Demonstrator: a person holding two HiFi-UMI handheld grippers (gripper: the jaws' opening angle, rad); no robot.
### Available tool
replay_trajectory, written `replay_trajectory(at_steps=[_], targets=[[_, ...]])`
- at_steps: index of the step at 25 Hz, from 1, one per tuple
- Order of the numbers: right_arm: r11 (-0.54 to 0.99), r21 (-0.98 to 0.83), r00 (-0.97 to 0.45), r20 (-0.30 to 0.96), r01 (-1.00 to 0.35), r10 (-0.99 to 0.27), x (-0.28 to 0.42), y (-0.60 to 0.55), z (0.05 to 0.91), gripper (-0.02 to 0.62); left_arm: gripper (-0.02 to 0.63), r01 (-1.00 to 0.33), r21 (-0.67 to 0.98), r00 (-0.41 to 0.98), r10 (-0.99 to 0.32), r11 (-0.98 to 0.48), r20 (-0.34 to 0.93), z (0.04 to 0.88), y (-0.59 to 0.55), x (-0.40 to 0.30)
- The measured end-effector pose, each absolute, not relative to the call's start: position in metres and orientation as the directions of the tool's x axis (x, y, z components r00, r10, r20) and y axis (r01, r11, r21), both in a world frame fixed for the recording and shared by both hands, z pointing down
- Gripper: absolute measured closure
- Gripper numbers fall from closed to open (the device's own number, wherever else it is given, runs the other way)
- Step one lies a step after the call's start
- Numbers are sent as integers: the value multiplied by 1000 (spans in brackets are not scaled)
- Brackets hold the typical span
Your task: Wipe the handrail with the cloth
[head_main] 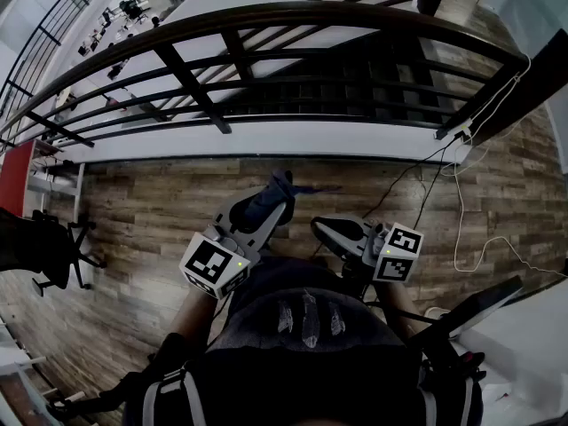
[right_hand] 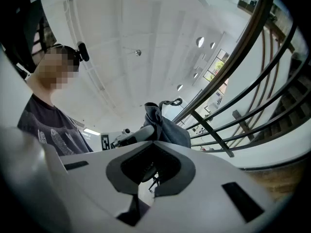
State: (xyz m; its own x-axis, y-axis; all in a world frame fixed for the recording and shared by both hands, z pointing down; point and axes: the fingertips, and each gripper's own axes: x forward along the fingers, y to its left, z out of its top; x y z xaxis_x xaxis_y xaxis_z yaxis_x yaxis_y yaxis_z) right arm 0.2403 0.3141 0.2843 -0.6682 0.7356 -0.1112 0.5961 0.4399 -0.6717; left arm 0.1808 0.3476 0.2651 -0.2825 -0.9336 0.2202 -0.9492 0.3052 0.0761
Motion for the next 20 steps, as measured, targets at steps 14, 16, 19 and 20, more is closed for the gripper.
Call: replay_trajectory(at_steps=[14,16,19,20], targets=[[553,-662,-693,69,506,717,115,293,320,592,502,-762,20,-603,-721,647,343,399,385,-104],[574,-674,-686,135,466,715,77,293,336,591,502,-684,-22,-677,-624,729,391,445,402,-191],[596,-693,-665,224,405,712,17,296,354,592,502,-585,-58,-717,-482,809,503,524,421,-299],[595,-705,-654,245,387,716,-2,297,357,592,502,-559,-67,-714,-439,826,545,551,423,-328]])
